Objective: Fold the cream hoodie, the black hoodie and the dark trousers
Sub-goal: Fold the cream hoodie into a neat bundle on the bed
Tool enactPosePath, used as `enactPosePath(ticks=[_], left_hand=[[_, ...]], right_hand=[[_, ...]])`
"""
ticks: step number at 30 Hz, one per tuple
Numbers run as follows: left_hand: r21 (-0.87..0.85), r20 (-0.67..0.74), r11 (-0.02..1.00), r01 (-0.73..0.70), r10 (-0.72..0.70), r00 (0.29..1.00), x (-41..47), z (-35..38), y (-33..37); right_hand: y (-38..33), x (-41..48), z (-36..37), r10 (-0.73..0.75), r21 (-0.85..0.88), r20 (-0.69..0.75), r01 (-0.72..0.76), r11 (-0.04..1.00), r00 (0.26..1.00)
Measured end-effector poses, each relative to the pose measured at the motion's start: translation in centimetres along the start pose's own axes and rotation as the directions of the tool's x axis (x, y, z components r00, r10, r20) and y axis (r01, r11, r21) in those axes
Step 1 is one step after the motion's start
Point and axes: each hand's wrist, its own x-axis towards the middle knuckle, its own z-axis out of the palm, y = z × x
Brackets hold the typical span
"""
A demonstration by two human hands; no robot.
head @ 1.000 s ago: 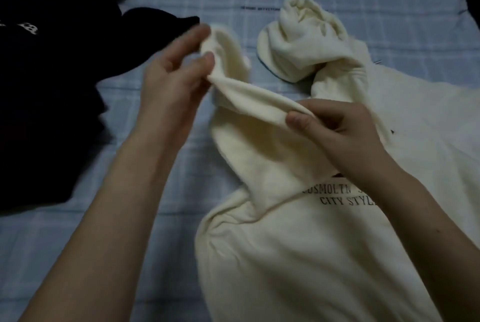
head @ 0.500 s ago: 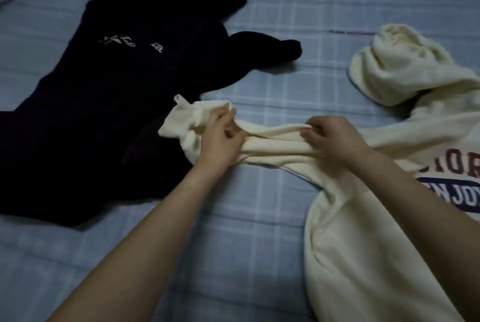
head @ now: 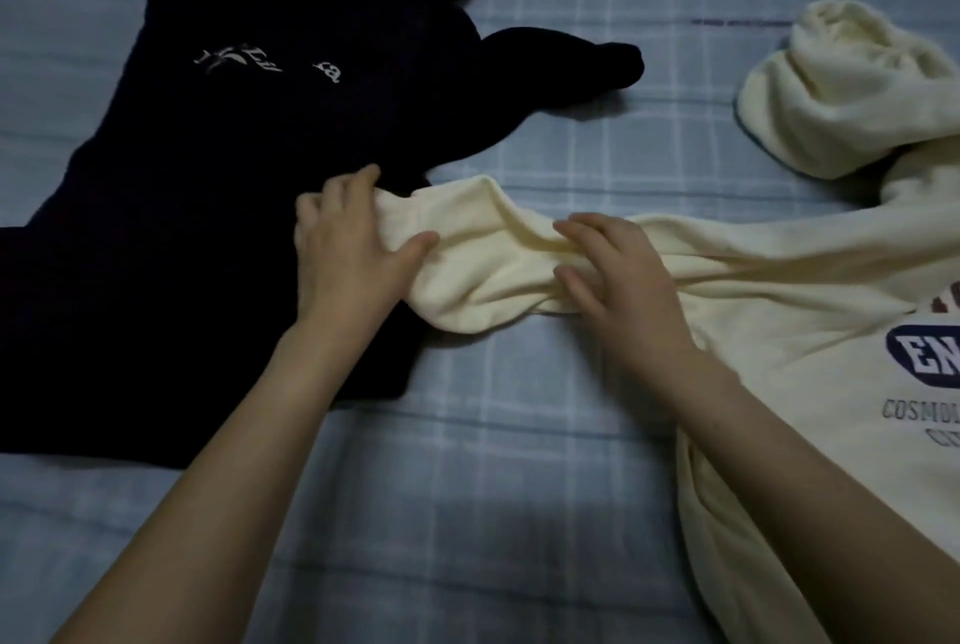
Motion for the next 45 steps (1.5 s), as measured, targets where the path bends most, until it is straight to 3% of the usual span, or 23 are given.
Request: enactPosePath(ticks=[4,7,12,16,20,23,26,29,30,32,34,36,39,42,45], left_hand=[[-0.2,-0.067,0.977,-0.08,0.068,0.995,-0.1,-0.4,-0.7],[-0.37,-0.084,0.927,-0.061,0.032,0.996,-0.3,-1.4,-1.0],[-0.713,-0.044,0.701,-0.007,-0.035,0.998,-0.9,-5.1,-1.7],[-0.776,-0.146,0.631,-0.011,-0.163,0.976,-0.1,-9.0,-3.6],[-0.79,-0.25,0.613,-0.015,-0.299,0.921,1.5,-13.2,-8.0],[-0.706,-0.219,0.704,0.083,-0.327,0.919,2.0,-12.5,-11.5],[-0.617,-0.123,0.763,0.193,-0.335,0.934,1.7,-9.3,-13.4],[-0.576,-0.126,0.793,0.2,-0.327,0.937,1.4,-8.3,-13.5],[-0.486,-0.176,0.854,0.184,-0.302,0.937,1.4,-8.6,-13.2],[-0.108,-0.305,0.991,0.083,-0.113,0.946,1.2,-9.1,-11.7],[0.2,-0.267,0.96,-0.198,0.247,0.931,1.0,-8.7,-9.6],[0.34,-0.065,0.849,-0.404,0.45,0.891,0.8,-7.1,-8.8],[0.39,0.147,0.832,-0.394,0.366,0.919,0.9,-4.5,-11.7],[0.417,0.19,0.813,-0.406,0.359,0.914,0.7,-2.4,-14.5],[0.431,0.211,0.809,-0.4,0.34,0.916,1.0,-1.8,-14.3]], right_hand=[[1.0,3.2,1.9,0.162,-0.128,0.134,-0.145,0.981,0.978],[0.7,4.2,1.4,0.263,0.071,0.092,-0.269,0.96,0.96],[-2.8,5.8,-2.8,0.242,0.331,0.056,-0.247,0.911,0.969],[-7.4,9.2,-4.7,0.184,0.386,0.098,-0.208,0.899,0.978],[-12.4,15.4,-2.1,0.104,0.349,0.045,-0.113,0.93,0.994],[-12.5,17.4,3.5,0.095,0.18,0.11,-0.114,0.977,0.989],[-10.6,15.1,8.7,0.153,0.122,0.199,-0.18,0.976,0.968],[-10.7,12.9,9.2,0.171,0.144,0.125,-0.189,0.971,0.977],[-11.3,12.3,8.6,0.163,0.168,0.072,-0.173,0.97,0.984],[-13.1,10.3,7.6,0.125,0.19,-0.025,-0.118,0.975,0.992],[-15.4,7.7,7.8,0.102,0.176,-0.001,-0.1,0.979,0.995],[-16.6,6.0,9.3,0.108,0.094,0.108,-0.119,0.988,0.988],[-16.3,4.8,12.7,0.126,-0.028,0.17,-0.123,0.992,0.977],[-15.6,4.4,15.2,0.143,-0.114,0.164,-0.125,0.986,0.976],[-15.5,4.9,14.4,0.117,-0.055,0.207,-0.108,0.993,0.971]])
